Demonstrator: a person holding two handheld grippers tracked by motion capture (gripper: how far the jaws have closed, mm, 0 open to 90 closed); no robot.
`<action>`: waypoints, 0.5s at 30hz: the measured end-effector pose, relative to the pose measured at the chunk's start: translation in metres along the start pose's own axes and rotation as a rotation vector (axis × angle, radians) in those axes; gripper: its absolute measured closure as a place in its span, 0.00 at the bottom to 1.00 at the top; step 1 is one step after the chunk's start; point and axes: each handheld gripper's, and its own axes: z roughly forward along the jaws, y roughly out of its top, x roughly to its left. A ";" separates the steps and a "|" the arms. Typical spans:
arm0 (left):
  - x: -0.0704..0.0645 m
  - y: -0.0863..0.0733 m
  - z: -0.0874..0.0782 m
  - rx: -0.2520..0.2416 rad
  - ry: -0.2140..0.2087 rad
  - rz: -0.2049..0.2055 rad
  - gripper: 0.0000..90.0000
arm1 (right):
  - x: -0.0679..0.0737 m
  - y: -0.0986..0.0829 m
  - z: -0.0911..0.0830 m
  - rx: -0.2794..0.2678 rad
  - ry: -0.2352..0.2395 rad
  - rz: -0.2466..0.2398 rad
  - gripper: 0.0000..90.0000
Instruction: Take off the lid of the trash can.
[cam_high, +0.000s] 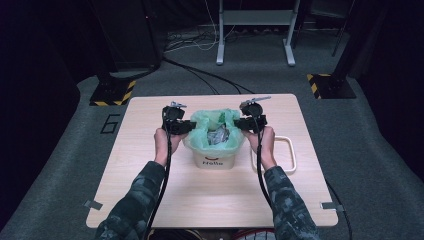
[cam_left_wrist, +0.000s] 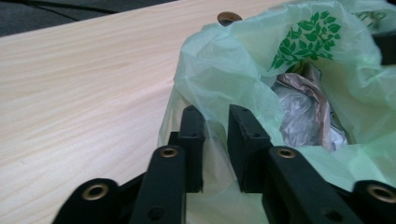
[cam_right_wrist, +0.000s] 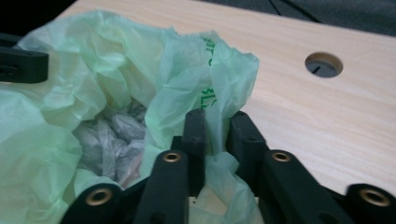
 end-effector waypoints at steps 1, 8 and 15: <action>-0.001 0.001 0.000 0.005 0.007 0.007 0.87 | 0.000 0.001 -0.002 -0.007 0.004 -0.005 0.92; -0.004 0.005 -0.003 -0.003 0.031 0.036 0.93 | 0.007 0.010 -0.011 -0.031 0.029 -0.029 0.99; -0.002 0.012 -0.009 -0.001 0.025 0.040 0.99 | 0.015 0.019 -0.015 -0.041 0.043 -0.048 0.99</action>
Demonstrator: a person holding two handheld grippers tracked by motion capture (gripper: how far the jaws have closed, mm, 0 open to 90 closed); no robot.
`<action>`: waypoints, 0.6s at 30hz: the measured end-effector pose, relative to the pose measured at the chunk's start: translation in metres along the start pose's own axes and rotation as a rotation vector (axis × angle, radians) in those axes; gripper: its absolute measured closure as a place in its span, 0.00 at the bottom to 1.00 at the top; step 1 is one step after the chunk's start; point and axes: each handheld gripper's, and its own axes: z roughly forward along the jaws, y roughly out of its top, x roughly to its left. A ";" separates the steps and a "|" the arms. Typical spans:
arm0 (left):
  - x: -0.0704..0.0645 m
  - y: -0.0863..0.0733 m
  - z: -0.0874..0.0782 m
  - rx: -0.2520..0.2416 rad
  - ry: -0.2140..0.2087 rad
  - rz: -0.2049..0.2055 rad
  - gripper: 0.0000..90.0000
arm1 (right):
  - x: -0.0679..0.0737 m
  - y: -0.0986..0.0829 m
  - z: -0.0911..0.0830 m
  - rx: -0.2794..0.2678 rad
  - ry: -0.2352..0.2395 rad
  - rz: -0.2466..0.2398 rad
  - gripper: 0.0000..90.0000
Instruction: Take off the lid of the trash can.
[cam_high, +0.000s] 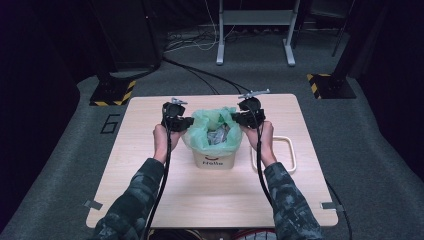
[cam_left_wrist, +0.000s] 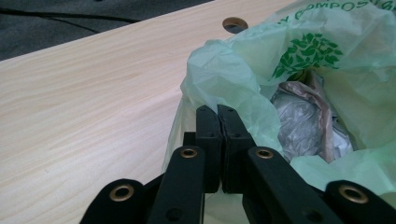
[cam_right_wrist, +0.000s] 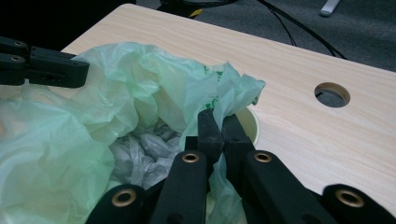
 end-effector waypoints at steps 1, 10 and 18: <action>0.000 0.000 0.000 0.000 0.000 0.000 0.99 | 0.000 0.000 0.000 0.000 0.000 0.000 0.99; 0.006 0.005 -0.008 -0.051 -0.051 -0.041 1.00 | 0.011 0.010 0.003 -0.007 0.019 -0.027 0.99; -0.004 0.008 -0.002 -0.028 -0.130 -0.020 0.90 | 0.017 0.016 0.011 0.010 0.045 -0.031 0.97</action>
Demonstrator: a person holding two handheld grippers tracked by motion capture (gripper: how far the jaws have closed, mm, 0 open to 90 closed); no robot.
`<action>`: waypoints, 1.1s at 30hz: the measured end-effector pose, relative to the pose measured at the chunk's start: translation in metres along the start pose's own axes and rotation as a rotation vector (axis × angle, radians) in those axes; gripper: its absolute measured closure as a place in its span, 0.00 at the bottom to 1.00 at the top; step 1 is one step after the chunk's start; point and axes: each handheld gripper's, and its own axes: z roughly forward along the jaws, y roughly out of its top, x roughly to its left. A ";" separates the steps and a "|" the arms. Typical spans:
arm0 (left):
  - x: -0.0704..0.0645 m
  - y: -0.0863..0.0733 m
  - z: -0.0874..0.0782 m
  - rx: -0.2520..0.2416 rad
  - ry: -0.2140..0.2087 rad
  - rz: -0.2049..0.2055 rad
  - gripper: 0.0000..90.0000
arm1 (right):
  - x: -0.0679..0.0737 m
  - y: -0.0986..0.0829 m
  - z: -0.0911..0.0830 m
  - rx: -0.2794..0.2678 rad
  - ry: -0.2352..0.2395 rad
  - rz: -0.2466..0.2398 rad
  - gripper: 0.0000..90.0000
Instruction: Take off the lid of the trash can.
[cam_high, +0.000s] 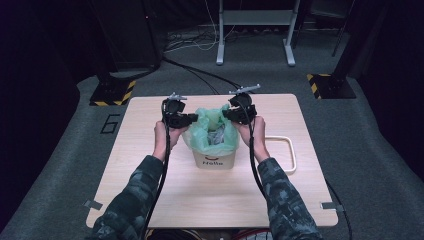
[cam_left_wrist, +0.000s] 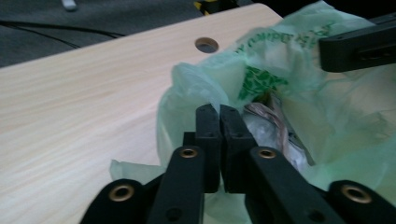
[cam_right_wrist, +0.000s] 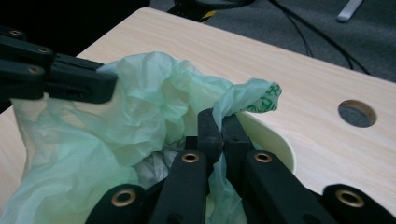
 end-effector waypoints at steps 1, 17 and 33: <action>0.000 -0.001 0.001 0.009 -0.009 -0.004 0.87 | -0.001 -0.001 0.001 0.003 0.003 0.002 0.93; 0.005 -0.010 0.007 0.080 -0.025 -0.020 0.81 | -0.006 -0.019 -0.022 0.092 0.057 -0.016 0.86; 0.003 -0.005 0.000 0.031 -0.077 -0.028 0.98 | 0.002 0.001 -0.010 -0.010 0.066 0.015 0.99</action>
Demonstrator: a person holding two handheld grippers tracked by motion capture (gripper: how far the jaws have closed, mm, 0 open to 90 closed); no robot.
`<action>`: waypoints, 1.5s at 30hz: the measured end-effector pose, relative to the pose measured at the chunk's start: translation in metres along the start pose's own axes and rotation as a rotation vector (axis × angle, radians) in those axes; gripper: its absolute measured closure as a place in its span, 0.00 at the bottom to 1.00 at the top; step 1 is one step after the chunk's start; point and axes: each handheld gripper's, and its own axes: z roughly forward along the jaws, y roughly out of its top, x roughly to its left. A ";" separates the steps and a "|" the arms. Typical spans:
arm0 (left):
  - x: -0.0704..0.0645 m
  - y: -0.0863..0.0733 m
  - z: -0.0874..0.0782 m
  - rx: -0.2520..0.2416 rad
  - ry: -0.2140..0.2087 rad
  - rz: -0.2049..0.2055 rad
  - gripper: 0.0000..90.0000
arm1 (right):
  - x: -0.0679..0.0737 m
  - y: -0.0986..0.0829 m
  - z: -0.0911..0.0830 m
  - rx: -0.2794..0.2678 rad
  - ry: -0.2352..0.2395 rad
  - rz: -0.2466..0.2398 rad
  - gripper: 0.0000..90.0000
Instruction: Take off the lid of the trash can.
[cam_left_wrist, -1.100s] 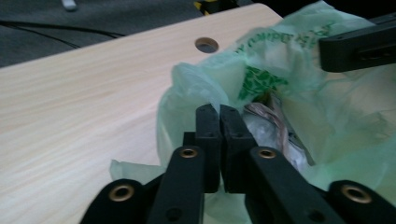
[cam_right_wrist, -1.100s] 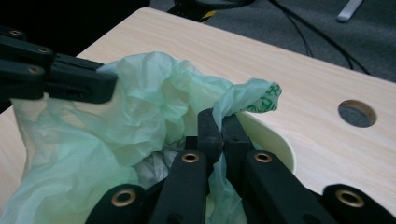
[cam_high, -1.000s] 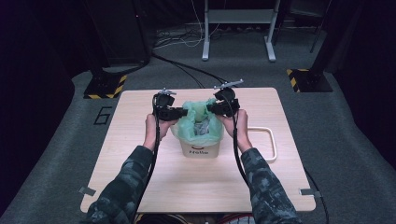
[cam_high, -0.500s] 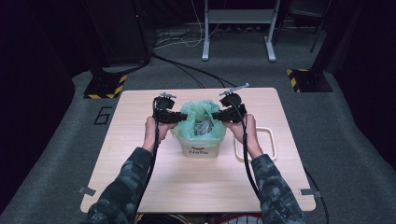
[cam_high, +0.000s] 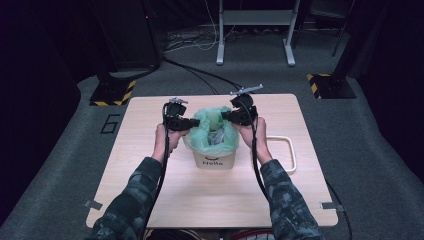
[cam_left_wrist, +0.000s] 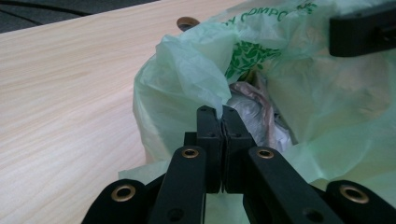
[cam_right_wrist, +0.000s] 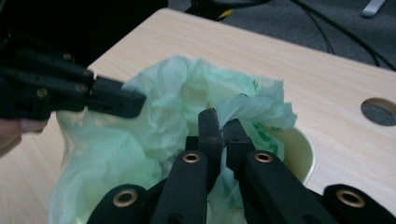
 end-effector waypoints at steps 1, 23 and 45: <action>0.000 0.000 0.000 0.000 0.000 0.000 0.98 | 0.000 0.000 0.000 0.000 0.000 0.000 0.99; -0.029 0.008 0.012 -0.027 -0.246 0.074 0.47 | 0.004 0.022 0.026 0.002 -0.046 0.008 0.99; -0.036 0.015 0.036 0.055 -0.054 0.106 1.00 | -0.006 0.002 0.007 -0.016 0.036 0.026 0.94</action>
